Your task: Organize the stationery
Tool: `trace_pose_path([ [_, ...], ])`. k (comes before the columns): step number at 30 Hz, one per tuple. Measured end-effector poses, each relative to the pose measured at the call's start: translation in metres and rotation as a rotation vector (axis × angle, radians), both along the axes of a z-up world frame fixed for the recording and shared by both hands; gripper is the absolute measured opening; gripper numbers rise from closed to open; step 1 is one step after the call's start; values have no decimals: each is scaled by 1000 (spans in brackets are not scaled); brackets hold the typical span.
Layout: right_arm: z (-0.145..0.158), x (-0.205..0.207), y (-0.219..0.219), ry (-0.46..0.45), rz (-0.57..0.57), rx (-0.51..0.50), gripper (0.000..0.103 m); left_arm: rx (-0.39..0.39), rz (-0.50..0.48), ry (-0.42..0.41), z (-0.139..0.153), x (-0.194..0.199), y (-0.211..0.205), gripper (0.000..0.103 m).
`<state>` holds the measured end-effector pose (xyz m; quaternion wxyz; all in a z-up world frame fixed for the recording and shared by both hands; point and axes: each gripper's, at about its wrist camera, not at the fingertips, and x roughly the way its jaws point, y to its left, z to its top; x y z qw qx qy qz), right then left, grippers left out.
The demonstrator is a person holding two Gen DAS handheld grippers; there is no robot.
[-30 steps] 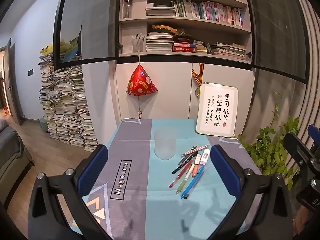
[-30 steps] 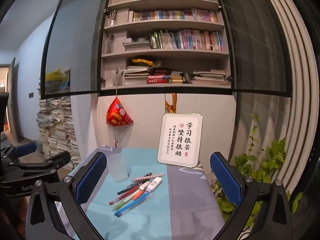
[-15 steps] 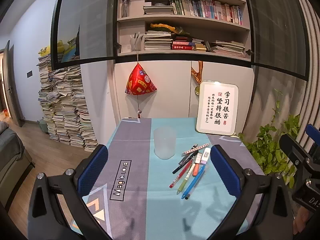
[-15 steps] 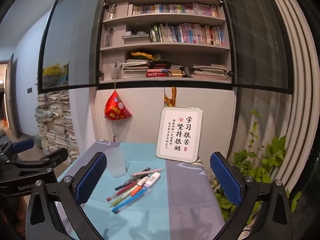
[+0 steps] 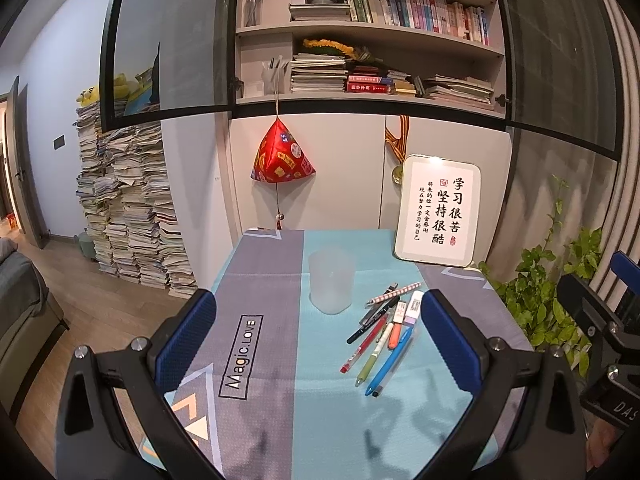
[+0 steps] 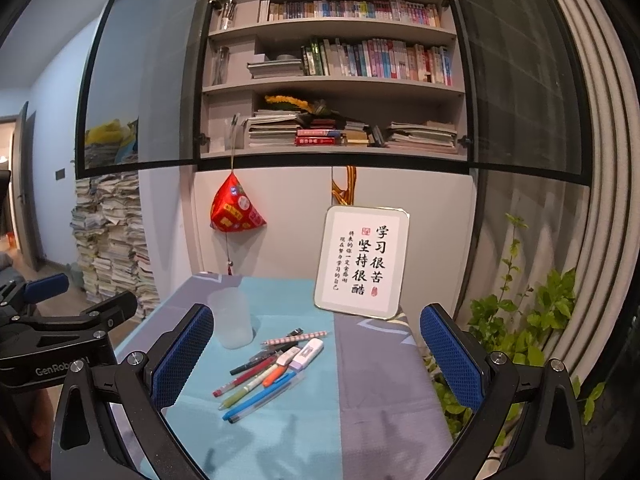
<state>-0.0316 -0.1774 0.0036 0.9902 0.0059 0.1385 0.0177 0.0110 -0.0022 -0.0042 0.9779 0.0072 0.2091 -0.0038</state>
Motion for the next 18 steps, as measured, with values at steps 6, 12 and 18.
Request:
trace_pose_path([
  [6, -1, 4, 3, 13, 1, -2, 103, -3, 0, 10, -2, 3, 1, 102],
  [12, -2, 7, 4, 19, 3, -1, 103, -6, 0, 19, -5, 6, 2, 102],
  [18, -5, 10, 4, 32, 3, 1, 103, -6, -2, 30, -8, 8, 2, 102],
])
